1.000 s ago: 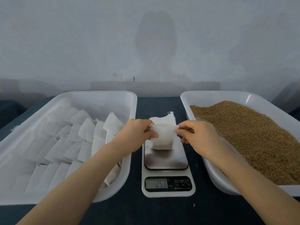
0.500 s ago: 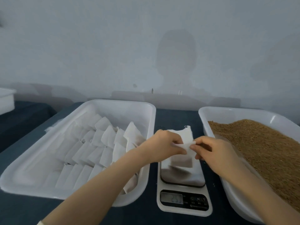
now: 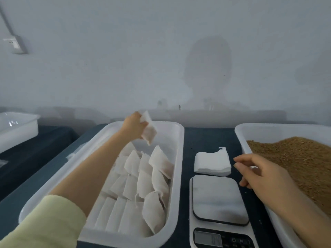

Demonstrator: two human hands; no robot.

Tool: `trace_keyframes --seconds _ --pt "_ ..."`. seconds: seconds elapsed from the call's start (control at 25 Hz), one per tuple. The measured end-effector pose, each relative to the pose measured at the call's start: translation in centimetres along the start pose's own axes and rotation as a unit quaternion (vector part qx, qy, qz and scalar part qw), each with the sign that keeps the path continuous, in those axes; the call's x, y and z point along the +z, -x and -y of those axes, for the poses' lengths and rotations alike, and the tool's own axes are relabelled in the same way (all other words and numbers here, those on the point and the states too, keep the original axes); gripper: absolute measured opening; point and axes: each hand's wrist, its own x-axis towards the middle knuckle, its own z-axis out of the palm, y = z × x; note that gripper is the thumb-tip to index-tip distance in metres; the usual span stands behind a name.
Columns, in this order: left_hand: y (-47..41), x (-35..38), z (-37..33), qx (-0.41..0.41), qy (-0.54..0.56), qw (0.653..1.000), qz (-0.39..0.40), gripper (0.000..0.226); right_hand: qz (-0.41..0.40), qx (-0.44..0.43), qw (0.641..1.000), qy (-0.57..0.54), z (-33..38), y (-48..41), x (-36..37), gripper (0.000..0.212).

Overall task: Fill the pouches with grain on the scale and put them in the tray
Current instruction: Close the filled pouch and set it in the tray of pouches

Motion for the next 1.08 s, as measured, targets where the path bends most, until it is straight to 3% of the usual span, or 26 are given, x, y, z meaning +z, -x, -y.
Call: trace_keyframes --seconds 0.08,0.24,0.36,0.44,0.56,0.6,0.68,0.76,0.88,1.0,1.08 --pt "-0.6 1.4 2.6 -0.066 0.056 0.996 0.027 0.038 0.008 0.001 1.000 0.005 0.1 0.0 0.0 0.009" --pt "-0.2 3.6 5.8 -0.136 0.031 0.985 0.102 0.031 0.003 -0.009 1.000 0.005 0.2 -0.2 0.1 0.007" --pt "0.0 3.7 5.7 -0.142 0.006 0.986 0.088 0.044 -0.008 -0.020 1.000 -0.004 0.2 -0.2 0.3 0.008" --pt "0.2 3.4 3.9 -0.077 -0.088 0.992 0.040 0.056 -0.020 -0.020 1.000 -0.007 0.0 -0.2 0.5 0.008" --pt "1.7 4.0 -2.5 0.087 -0.113 0.988 -0.055 0.041 -0.031 -0.007 0.999 -0.009 -0.5 -0.4 0.5 0.011" --pt "2.6 4.9 -5.4 0.166 -0.144 0.974 -0.054 0.031 -0.030 -0.003 0.999 -0.012 -0.7 -0.4 0.5 0.012" --pt "4.8 7.9 -10.8 0.310 -0.265 0.913 0.003 0.016 -0.026 -0.002 1.000 -0.017 -0.8 -0.4 0.4 0.014" --pt "6.4 11.5 -14.4 0.326 -0.338 0.876 0.106 0.021 -0.025 -0.004 0.999 -0.025 -1.0 -0.4 0.2 0.017" --pt "6.5 15.3 -15.8 0.288 -0.377 0.859 0.191 0.012 -0.019 -0.002 0.999 -0.038 -1.2 -0.3 0.1 0.021" --pt "6.0 15.8 -15.4 0.293 -0.394 0.846 0.207 0.012 -0.009 0.001 0.999 -0.051 -1.3 -0.5 0.1 0.025" --pt "5.9 15.9 -15.1 0.299 -0.370 0.859 0.189 0.012 -0.008 -0.002 0.998 -0.056 -1.2 -0.5 0.3 0.028"
